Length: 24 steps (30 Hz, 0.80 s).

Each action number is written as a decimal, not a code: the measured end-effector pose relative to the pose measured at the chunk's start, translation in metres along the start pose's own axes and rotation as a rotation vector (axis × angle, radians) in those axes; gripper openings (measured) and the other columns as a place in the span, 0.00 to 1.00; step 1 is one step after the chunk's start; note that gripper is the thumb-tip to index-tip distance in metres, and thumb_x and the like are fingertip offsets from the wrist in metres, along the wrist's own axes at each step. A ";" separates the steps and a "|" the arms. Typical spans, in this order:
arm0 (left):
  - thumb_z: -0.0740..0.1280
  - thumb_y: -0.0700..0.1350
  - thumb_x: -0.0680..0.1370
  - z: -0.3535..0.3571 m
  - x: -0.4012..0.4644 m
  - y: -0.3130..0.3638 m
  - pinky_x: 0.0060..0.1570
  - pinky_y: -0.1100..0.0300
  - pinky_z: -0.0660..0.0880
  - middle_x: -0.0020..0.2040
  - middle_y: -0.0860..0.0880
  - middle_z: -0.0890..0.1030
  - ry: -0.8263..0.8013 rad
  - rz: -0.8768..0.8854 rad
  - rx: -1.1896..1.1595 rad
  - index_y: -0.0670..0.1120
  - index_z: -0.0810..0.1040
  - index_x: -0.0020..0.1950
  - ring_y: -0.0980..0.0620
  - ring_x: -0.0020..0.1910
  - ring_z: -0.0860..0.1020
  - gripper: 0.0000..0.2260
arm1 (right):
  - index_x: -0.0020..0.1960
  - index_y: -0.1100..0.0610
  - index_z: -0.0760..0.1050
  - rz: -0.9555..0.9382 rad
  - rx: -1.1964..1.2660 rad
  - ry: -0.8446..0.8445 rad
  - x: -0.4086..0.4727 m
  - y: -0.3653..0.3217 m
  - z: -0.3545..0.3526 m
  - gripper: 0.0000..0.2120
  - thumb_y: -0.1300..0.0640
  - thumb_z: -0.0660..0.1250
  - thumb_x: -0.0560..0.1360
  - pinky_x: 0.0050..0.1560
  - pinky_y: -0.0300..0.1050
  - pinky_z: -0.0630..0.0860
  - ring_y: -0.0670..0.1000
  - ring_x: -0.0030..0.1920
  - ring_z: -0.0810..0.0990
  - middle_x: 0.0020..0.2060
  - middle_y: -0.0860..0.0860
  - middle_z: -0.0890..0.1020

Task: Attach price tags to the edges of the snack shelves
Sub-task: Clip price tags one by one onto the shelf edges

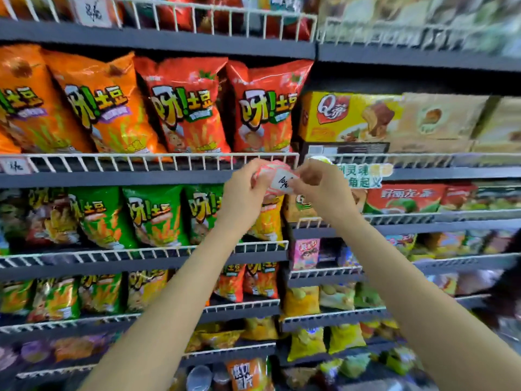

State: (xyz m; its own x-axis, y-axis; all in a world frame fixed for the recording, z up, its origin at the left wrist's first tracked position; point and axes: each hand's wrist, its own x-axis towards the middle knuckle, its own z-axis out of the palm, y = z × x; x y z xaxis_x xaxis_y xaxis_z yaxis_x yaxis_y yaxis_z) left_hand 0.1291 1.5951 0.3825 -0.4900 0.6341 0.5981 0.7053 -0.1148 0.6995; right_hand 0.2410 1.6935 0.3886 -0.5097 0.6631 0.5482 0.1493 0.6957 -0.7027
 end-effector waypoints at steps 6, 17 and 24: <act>0.61 0.46 0.80 0.091 0.010 0.048 0.42 0.58 0.70 0.46 0.39 0.80 -0.023 0.057 0.034 0.36 0.75 0.59 0.46 0.44 0.78 0.14 | 0.43 0.58 0.76 0.019 0.021 0.032 0.004 0.055 -0.086 0.04 0.58 0.69 0.74 0.33 0.41 0.72 0.47 0.30 0.73 0.32 0.50 0.78; 0.63 0.47 0.79 0.337 0.054 0.137 0.56 0.56 0.71 0.61 0.43 0.78 0.042 -0.097 -0.012 0.41 0.73 0.65 0.46 0.60 0.76 0.17 | 0.42 0.56 0.77 0.031 -0.065 0.004 0.054 0.219 -0.279 0.04 0.56 0.69 0.74 0.31 0.27 0.68 0.45 0.33 0.76 0.33 0.50 0.80; 0.62 0.45 0.79 0.420 0.088 0.164 0.48 0.63 0.68 0.59 0.44 0.79 0.000 -0.081 0.037 0.42 0.74 0.65 0.47 0.58 0.76 0.15 | 0.45 0.59 0.78 0.045 -0.073 0.019 0.084 0.282 -0.342 0.04 0.58 0.68 0.74 0.29 0.26 0.66 0.43 0.34 0.75 0.35 0.50 0.80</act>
State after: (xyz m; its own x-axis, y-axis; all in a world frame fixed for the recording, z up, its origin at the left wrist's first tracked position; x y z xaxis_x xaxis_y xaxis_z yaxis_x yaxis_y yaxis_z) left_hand 0.4169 1.9532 0.3863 -0.5459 0.6403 0.5404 0.6822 -0.0349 0.7304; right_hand 0.5300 2.0404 0.3917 -0.4848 0.6990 0.5257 0.2335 0.6827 -0.6924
